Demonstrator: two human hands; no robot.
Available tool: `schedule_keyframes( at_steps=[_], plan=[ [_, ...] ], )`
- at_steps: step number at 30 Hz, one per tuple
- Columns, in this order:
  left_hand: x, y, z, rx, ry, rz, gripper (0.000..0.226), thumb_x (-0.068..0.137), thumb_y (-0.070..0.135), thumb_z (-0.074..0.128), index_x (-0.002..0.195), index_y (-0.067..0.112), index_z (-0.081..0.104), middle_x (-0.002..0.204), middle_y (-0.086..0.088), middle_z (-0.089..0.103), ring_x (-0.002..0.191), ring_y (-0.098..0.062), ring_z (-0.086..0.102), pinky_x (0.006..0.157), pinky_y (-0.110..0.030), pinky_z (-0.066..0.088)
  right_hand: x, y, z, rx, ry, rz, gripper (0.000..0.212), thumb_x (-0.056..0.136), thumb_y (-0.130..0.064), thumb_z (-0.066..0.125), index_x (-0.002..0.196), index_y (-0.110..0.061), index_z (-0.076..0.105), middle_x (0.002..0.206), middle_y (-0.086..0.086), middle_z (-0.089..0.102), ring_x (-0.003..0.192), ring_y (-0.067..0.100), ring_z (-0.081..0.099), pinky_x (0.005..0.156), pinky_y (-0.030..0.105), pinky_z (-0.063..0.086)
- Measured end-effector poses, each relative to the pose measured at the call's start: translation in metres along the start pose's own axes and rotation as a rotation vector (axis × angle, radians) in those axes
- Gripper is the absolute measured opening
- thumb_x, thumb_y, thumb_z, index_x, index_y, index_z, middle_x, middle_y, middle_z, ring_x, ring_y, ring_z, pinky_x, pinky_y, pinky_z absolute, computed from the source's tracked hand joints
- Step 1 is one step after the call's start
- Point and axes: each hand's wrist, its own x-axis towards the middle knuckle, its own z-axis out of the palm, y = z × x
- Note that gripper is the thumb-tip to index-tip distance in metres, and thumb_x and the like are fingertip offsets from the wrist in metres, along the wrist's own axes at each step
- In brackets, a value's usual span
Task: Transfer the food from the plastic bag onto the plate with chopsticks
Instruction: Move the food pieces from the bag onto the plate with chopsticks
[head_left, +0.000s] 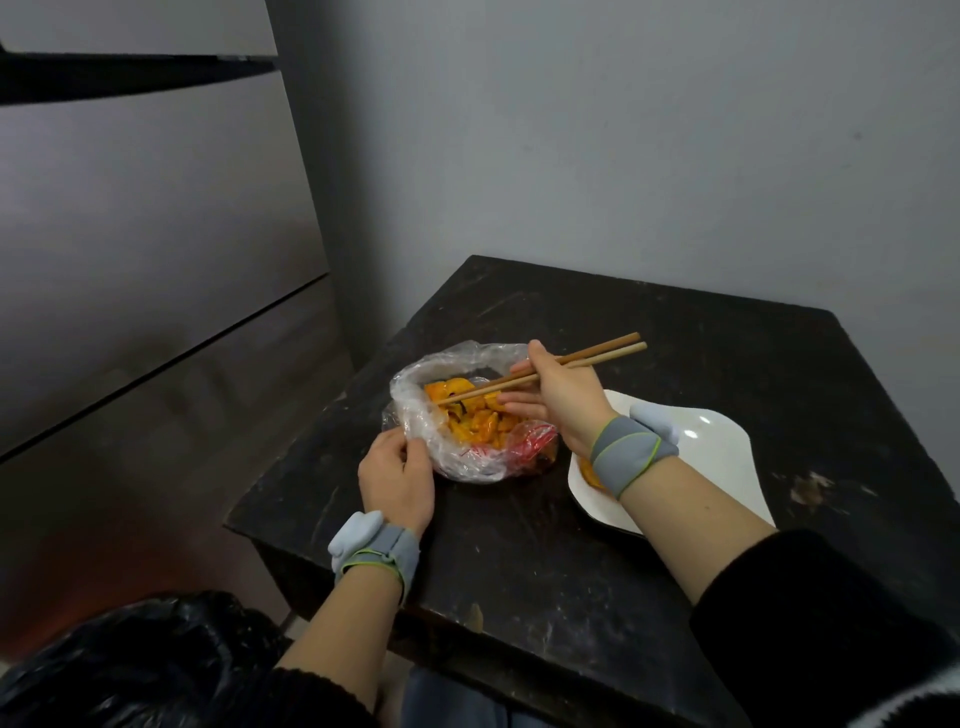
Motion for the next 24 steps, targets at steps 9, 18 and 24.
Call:
schedule_keyframes(
  at_steps=[9,18,24],
  plan=[
    [-0.001,0.002,-0.002,-0.014,0.007,0.008,0.027,0.088,0.009,0.047,0.062,0.010,0.055,0.075,-0.004,0.056,0.061,-0.007,0.047,0.056,-0.018,0.032,-0.002,0.008,0.004,0.043,0.185,-0.066,0.040,0.102,-0.034,0.043,0.084,-0.002,0.059,0.073,0.021,0.067,0.051,0.020,0.068,0.045,0.022,0.056],
    [-0.002,0.002,-0.002,-0.035,0.008,-0.015,0.026,0.088,0.011,0.047,0.063,0.011,0.056,0.067,-0.003,0.053,0.060,-0.013,0.046,0.055,-0.027,0.034,0.001,0.010,-0.002,0.218,0.256,-0.005,0.039,0.102,-0.031,0.045,0.082,0.001,0.057,0.069,0.022,0.065,0.045,0.021,0.067,0.040,0.021,0.052],
    [-0.003,0.006,-0.005,-0.040,0.001,-0.020,0.030,0.087,0.008,0.047,0.058,0.010,0.053,0.060,-0.001,0.049,0.056,-0.010,0.042,0.052,-0.023,0.031,-0.001,0.016,0.018,0.115,0.250,-0.020,0.041,0.101,-0.034,0.045,0.080,0.000,0.057,0.067,0.022,0.066,0.046,0.021,0.066,0.040,0.023,0.053]
  ],
)
